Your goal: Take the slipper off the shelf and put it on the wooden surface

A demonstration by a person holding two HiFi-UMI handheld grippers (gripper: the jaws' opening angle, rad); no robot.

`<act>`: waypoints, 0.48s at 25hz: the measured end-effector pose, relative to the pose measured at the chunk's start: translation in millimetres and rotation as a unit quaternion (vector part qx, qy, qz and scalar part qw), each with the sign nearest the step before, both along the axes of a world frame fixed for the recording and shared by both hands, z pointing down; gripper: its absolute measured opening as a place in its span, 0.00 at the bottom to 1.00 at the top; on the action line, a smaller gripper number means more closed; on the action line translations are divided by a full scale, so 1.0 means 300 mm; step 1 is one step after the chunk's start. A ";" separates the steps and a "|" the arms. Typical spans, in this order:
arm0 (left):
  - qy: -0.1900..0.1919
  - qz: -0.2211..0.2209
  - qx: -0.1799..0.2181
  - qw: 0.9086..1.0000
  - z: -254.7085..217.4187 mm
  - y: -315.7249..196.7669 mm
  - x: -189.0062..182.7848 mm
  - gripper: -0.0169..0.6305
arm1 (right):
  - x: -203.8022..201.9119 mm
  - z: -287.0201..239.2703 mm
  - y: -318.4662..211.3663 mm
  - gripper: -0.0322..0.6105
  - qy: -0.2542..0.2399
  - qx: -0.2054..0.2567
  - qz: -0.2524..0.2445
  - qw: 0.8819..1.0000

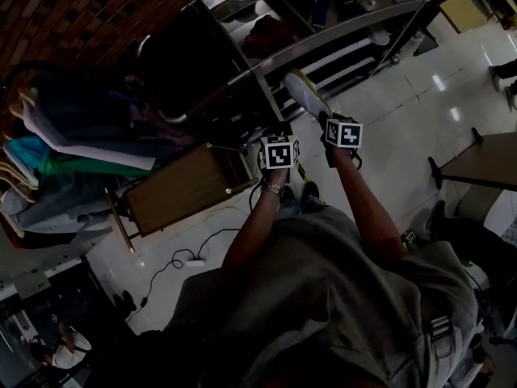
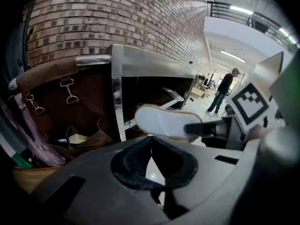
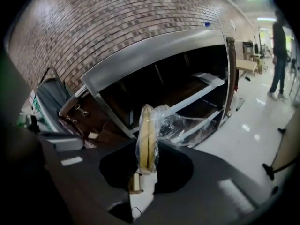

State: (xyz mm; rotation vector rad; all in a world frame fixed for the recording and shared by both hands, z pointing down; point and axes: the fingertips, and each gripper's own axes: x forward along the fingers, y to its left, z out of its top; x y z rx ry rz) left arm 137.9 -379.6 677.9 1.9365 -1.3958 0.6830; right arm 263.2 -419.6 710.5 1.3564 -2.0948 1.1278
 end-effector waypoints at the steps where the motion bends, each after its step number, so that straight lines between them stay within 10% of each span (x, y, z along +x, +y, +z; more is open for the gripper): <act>1: 0.001 0.004 0.000 1.000 -0.007 0.005 0.022 0.03 | 0.012 -0.011 0.054 0.15 0.015 -0.006 -0.007 1.000; 12: -0.002 -0.018 0.007 1.000 -0.055 0.271 0.035 0.03 | 0.021 -0.037 0.316 0.14 0.022 -0.004 -0.053 0.998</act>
